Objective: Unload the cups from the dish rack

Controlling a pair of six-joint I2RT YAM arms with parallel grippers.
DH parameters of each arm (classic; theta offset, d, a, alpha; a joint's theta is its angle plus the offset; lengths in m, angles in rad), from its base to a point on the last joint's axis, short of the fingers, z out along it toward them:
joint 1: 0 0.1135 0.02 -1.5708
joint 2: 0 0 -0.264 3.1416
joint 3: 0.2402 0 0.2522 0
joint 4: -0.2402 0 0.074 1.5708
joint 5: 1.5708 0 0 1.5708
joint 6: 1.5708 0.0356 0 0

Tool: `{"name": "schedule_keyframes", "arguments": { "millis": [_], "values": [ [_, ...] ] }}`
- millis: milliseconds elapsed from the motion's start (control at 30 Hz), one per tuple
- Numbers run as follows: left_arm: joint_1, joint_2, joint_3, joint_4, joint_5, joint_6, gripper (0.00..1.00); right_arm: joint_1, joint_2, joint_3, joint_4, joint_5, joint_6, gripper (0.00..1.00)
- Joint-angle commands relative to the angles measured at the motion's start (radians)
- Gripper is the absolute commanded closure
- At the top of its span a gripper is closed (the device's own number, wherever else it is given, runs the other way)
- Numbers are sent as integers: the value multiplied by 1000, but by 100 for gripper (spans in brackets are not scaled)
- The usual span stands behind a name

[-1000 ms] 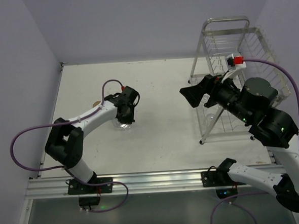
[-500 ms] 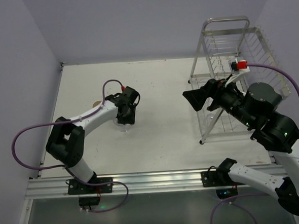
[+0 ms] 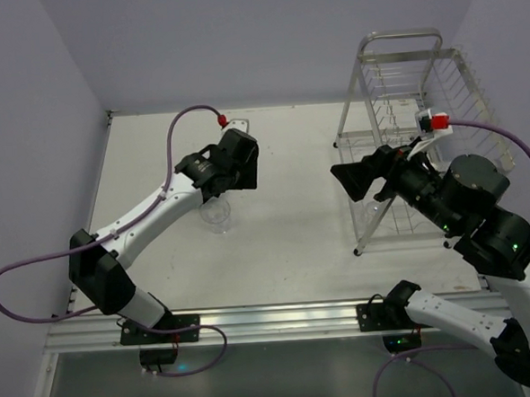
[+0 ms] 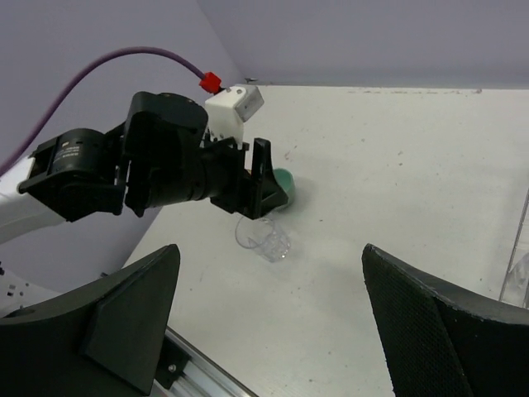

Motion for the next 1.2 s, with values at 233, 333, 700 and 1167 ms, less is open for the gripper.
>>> {"name": "schedule_keyframes", "arguments": {
  "millis": [233, 333, 700, 1167],
  "values": [
    [-28, -107, -245, 676, 339, 144, 31, 5, -86, 37, -39, 49, -1, 7],
    [-33, -40, -246, 810, 508, 176, 30, 5, -114, 21, -36, 43, -2, 6],
    [-69, 284, -102, 1051, 767, 178, 30, 5, -161, 32, -92, 78, -7, 6],
    [-177, 498, 79, 1073, 669, 224, 24, 4, -216, -12, -115, 90, -16, 4]
  ]
}}
